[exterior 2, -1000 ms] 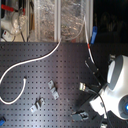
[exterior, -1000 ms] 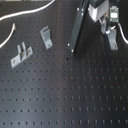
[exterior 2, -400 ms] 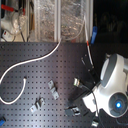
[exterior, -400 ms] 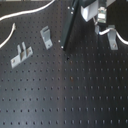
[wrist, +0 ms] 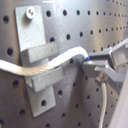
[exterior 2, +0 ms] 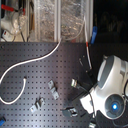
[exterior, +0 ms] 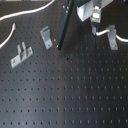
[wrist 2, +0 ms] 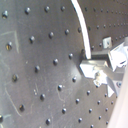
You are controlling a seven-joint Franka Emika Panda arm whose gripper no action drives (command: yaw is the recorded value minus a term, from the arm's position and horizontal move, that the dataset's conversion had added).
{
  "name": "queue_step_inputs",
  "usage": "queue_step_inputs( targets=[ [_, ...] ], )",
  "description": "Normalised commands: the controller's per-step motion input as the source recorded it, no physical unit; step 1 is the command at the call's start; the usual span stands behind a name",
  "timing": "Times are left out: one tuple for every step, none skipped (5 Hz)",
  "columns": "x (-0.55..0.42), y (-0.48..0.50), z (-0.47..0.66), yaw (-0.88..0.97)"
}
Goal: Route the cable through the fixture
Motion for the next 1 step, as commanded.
queue_step_inputs(
  targets=[
    [0.022,0.038,0.0,-0.24]
  ],
)
